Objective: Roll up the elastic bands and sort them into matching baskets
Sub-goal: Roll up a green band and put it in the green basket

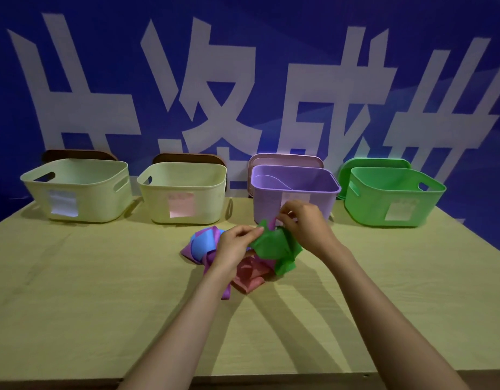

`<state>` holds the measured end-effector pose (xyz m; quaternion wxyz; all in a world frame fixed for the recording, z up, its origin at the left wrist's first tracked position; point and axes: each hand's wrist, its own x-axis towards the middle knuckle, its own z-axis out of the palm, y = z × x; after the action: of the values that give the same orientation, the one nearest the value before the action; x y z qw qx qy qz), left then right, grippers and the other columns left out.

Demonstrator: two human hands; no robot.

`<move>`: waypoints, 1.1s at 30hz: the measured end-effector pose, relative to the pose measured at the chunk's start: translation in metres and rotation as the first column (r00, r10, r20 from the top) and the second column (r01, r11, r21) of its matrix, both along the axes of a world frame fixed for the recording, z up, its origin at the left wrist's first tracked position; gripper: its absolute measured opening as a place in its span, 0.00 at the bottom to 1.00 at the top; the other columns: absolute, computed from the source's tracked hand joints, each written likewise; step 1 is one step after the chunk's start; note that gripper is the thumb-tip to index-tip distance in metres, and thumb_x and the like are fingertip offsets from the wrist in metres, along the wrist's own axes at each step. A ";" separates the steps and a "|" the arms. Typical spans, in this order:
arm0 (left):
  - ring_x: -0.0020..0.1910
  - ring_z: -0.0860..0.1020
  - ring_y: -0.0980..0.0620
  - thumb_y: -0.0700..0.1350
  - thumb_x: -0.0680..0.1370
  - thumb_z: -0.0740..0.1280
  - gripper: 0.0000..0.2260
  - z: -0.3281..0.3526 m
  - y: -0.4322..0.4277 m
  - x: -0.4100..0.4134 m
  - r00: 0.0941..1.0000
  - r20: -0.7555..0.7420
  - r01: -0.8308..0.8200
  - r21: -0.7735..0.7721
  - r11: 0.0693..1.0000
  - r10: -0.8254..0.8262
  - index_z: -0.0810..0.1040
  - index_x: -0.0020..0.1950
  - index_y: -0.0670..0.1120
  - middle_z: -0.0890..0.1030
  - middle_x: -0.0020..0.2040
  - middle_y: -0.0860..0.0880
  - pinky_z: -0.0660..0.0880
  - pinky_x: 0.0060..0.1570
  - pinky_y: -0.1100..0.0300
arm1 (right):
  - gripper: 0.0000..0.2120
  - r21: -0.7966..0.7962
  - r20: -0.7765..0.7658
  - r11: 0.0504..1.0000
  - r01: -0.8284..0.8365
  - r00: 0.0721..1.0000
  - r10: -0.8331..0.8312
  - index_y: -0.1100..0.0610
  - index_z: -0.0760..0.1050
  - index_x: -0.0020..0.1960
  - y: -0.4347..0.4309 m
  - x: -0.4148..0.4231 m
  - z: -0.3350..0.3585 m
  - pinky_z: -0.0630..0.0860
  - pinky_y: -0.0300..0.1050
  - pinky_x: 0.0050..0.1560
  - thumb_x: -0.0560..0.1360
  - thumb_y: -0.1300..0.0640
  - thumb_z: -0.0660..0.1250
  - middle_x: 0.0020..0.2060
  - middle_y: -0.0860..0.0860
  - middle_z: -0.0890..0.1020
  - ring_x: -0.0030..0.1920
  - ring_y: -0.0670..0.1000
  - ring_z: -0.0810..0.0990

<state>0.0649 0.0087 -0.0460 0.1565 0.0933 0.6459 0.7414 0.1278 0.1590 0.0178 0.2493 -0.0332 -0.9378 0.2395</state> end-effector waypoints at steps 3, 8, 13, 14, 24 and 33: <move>0.46 0.78 0.43 0.39 0.76 0.69 0.06 -0.001 -0.013 -0.007 0.987 0.006 -0.162 0.045 0.986 0.162 0.77 0.39 0.43 0.80 0.40 0.44 0.80 0.41 0.54 | 0.05 -0.166 -0.037 0.977 0.131 0.990 -0.139 0.61 0.76 0.45 0.017 0.002 -0.003 0.77 0.57 0.49 0.77 0.59 0.65 0.44 0.58 0.81 0.44 0.58 0.80; 0.43 0.78 0.45 0.39 0.83 0.56 0.08 0.000 -0.028 -0.012 0.931 0.365 -0.165 0.362 0.917 0.024 0.72 0.47 0.41 0.78 0.45 0.42 0.77 0.50 0.49 | 0.08 -0.790 -0.049 0.611 0.062 0.985 -0.163 0.56 0.67 0.41 0.026 0.004 0.000 0.80 0.44 0.38 0.79 0.61 0.58 0.40 0.56 0.77 0.40 0.55 0.80; 0.45 0.78 0.44 0.39 0.81 0.54 0.10 0.015 -0.026 -0.007 0.888 0.441 -0.078 0.429 0.900 -0.132 0.75 0.50 0.39 0.78 0.46 0.40 0.72 0.54 0.44 | 0.11 -0.971 -0.085 0.229 -0.072 0.995 -0.045 0.57 0.66 0.40 0.015 0.002 0.005 0.72 0.39 0.26 0.79 0.65 0.52 0.29 0.53 0.74 0.25 0.45 0.75; 0.46 0.78 0.44 0.41 0.80 0.57 0.09 0.018 -0.026 -0.005 0.896 0.414 -0.033 0.422 0.906 -0.160 0.76 0.50 0.40 0.79 0.46 0.41 0.72 0.54 0.45 | 0.11 -0.976 -0.081 0.203 -0.072 0.996 -0.033 0.58 0.67 0.40 0.014 0.000 0.006 0.71 0.40 0.28 0.79 0.65 0.52 0.28 0.52 0.73 0.25 0.45 0.74; 0.38 0.82 0.52 0.47 0.75 0.70 0.06 0.037 -0.018 -0.011 0.996 -0.052 -0.074 -0.019 0.997 0.073 0.81 0.48 0.46 0.83 0.41 0.49 0.80 0.42 0.54 | 0.13 -0.790 -0.013 0.609 -0.067 0.996 0.092 0.57 0.77 0.45 0.011 -0.003 0.031 0.71 0.39 0.34 0.78 0.64 0.55 0.36 0.51 0.76 0.35 0.48 0.73; 0.30 0.79 0.56 0.43 0.80 0.63 0.05 0.102 -0.003 -0.027 0.992 -0.082 -0.074 0.191 0.979 0.091 0.75 0.46 0.45 0.80 0.37 0.49 0.76 0.31 0.63 | 0.12 -0.404 0.020 0.891 -0.208 0.972 0.236 0.58 0.77 0.57 0.015 -0.005 0.076 0.79 0.47 0.52 0.74 0.59 0.70 0.47 0.53 0.80 0.49 0.52 0.80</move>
<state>0.0383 0.0058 0.0564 0.0868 0.1141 0.5828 0.7999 0.1230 0.1745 0.0936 0.1761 0.0157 -0.8748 0.4510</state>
